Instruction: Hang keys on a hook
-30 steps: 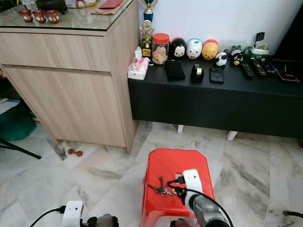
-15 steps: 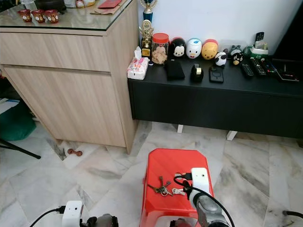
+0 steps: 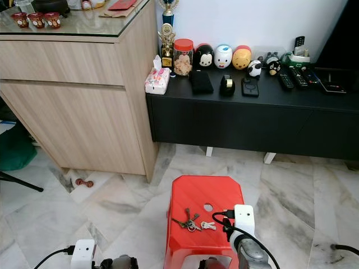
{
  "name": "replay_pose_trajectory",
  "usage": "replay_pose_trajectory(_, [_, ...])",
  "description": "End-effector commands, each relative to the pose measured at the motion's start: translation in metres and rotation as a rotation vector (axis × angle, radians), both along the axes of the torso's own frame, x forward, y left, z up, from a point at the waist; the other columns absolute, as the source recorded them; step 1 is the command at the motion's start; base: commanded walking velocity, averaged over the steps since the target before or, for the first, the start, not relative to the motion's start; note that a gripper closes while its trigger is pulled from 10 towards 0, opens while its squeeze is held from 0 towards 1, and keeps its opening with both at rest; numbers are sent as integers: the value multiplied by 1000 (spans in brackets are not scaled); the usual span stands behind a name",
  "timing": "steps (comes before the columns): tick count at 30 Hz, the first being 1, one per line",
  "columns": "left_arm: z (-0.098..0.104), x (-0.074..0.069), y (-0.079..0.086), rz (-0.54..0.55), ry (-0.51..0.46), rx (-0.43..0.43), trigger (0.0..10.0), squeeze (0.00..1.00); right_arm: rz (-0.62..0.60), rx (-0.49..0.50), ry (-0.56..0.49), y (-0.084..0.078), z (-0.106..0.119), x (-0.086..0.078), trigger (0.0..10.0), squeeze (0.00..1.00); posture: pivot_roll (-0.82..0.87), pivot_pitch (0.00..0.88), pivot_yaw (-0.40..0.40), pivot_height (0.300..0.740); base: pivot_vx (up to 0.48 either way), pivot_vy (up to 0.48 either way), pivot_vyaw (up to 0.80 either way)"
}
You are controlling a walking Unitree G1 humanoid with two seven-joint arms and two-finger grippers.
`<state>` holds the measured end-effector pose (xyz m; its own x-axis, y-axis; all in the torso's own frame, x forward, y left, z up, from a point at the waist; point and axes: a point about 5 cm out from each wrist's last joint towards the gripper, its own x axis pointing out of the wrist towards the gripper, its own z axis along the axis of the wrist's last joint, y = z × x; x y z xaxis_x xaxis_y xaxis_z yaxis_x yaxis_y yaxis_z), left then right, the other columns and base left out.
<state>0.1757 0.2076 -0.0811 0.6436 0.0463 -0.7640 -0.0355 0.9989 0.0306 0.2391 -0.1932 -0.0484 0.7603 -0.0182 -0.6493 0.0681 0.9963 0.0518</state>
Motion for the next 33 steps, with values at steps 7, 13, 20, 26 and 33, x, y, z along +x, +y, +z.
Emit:
replay_pose_trajectory(7, [-11, -23, 0, 7, 100, -13, 10000, 0, 10, 10, -10, 7, 1, 2, 10000, 0, 30, 54, -39, 648, 0, 228, 0])
replay_pose_trajectory(13, [-11, -23, 1, 3, 103, -11, 10000, 0, 16, 11, 10, 8, -2, -1, 10000, 0, 27, 48, -36, 648, 0, 268, 0])
replay_pose_trajectory(20, [-11, -23, 2, 1, 103, -6, 10000, 0, 26, 15, 4, 12, 1, 5, 10000, 0, 30, 53, -37, 648, 0, 192, 0])
replay_pose_trajectory(26, [-11, -23, 2, 2, 104, -6, 10000, 0, 36, 15, 3, 16, 3, 8, 10000, 0, 29, 58, -38, 648, 0, 0, 0])
replay_pose_trajectory(33, [-12, -23, -1, 1, 107, -11, 10000, 0, 63, -8, 13, 2, 6, 10, 10000, 0, 27, 65, -38, 648, 0, 0, 0])
